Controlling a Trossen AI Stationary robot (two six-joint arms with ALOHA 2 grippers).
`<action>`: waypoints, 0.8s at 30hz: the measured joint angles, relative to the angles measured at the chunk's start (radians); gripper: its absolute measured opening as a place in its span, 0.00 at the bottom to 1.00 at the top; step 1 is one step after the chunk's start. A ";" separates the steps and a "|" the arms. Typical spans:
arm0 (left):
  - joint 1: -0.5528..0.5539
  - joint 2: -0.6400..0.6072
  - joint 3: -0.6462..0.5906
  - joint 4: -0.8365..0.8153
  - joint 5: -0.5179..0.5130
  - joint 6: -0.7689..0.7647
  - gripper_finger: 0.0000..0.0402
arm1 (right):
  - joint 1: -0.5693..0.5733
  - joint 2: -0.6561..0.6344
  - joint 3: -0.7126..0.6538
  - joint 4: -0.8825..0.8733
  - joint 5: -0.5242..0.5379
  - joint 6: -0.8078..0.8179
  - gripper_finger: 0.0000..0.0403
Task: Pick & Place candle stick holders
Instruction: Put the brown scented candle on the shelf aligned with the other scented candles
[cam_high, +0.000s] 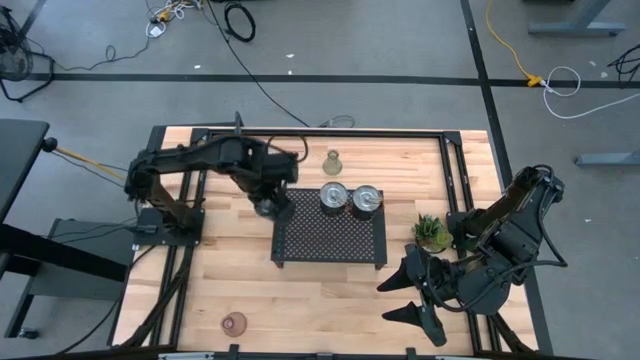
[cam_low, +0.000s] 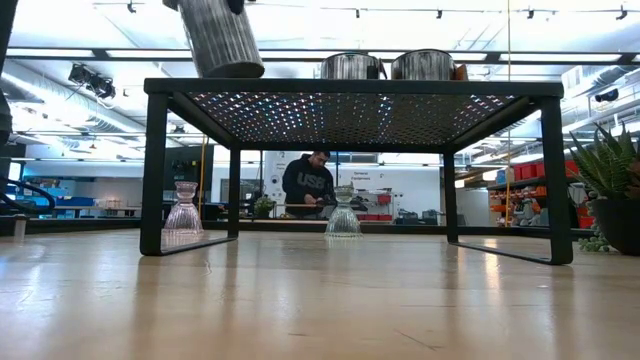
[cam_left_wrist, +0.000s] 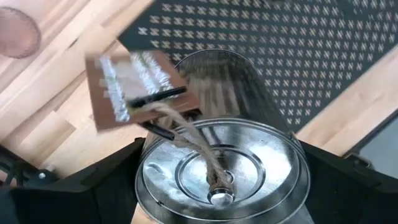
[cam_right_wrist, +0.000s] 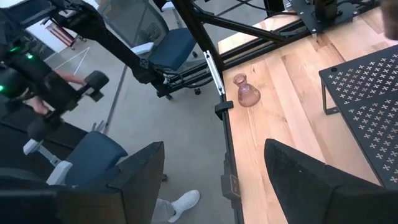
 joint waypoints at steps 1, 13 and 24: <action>0.013 0.000 0.000 -0.001 -0.001 0.001 0.89 | 0.000 0.000 0.000 0.002 0.000 0.000 0.68; 0.116 0.064 0.000 0.018 0.018 0.065 0.89 | -0.003 0.000 0.000 0.020 0.048 0.003 0.68; 0.126 0.126 0.000 0.069 0.049 0.095 0.89 | -0.003 0.000 0.000 0.029 0.060 0.000 0.68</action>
